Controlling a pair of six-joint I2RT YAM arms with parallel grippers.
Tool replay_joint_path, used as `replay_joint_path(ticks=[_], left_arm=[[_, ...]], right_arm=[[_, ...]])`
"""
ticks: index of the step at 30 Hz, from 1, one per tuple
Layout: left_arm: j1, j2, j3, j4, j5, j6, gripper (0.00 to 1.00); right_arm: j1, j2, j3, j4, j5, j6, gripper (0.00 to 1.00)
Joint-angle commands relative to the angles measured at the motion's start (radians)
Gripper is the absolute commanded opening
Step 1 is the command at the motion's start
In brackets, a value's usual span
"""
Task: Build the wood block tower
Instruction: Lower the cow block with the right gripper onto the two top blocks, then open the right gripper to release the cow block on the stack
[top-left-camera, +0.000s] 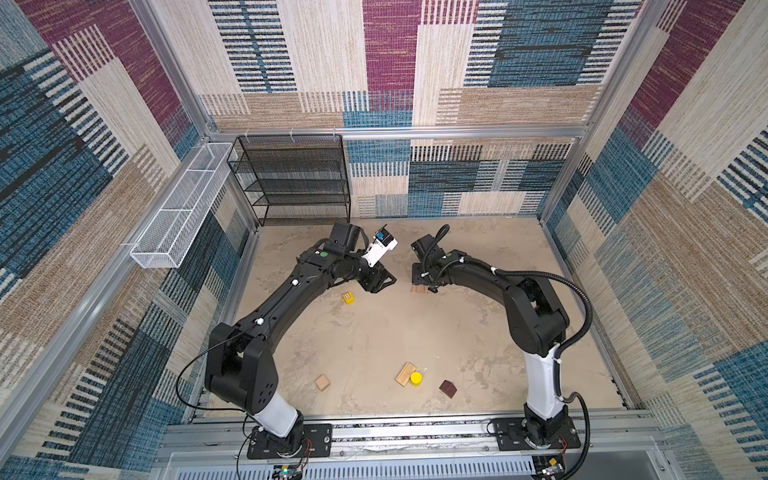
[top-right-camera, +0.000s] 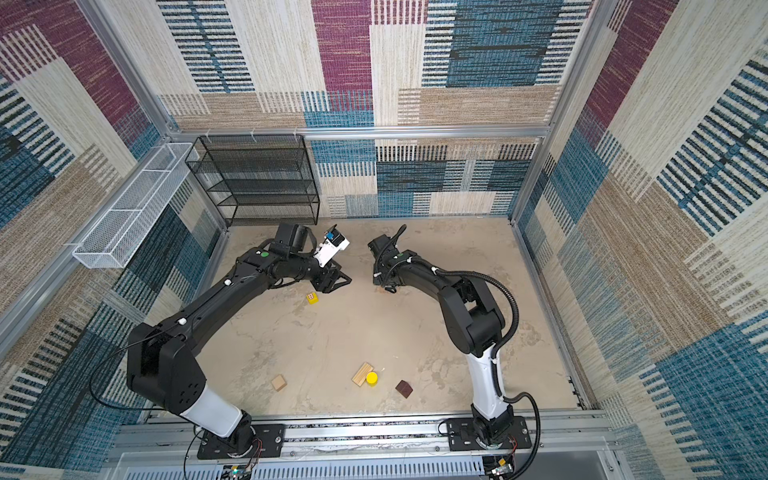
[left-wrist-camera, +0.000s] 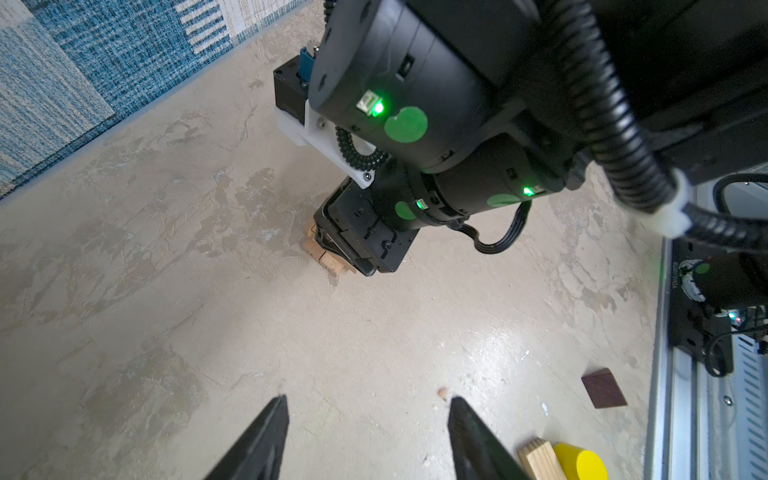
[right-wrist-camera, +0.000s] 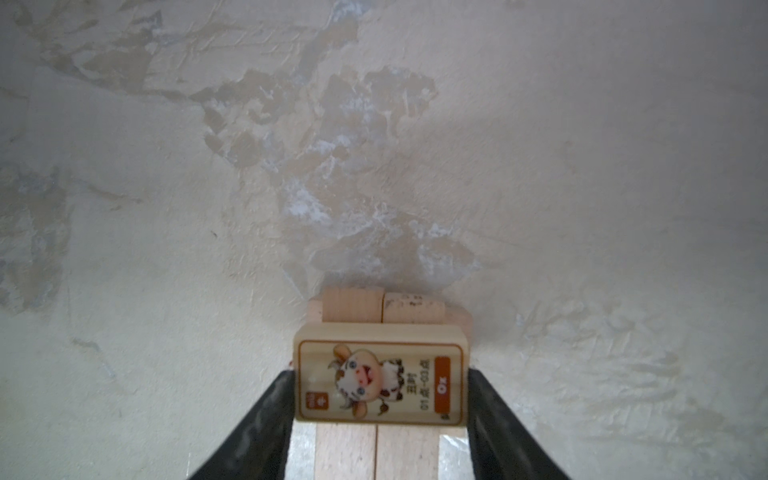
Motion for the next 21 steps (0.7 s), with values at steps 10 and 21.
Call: replay_joint_path(ticks=[10,21], left_arm=[[-0.001,-0.009,0.001,-0.003,-0.011,0.014,0.66],[-0.002,-0.011,0.001,-0.004,-0.012,0.015,0.66]], right_arm=[[0.0,-0.008,0.01,-0.007,-0.007,0.014,0.7],[0.001,-0.017,0.01,-0.01,-0.017,0.014,0.85]])
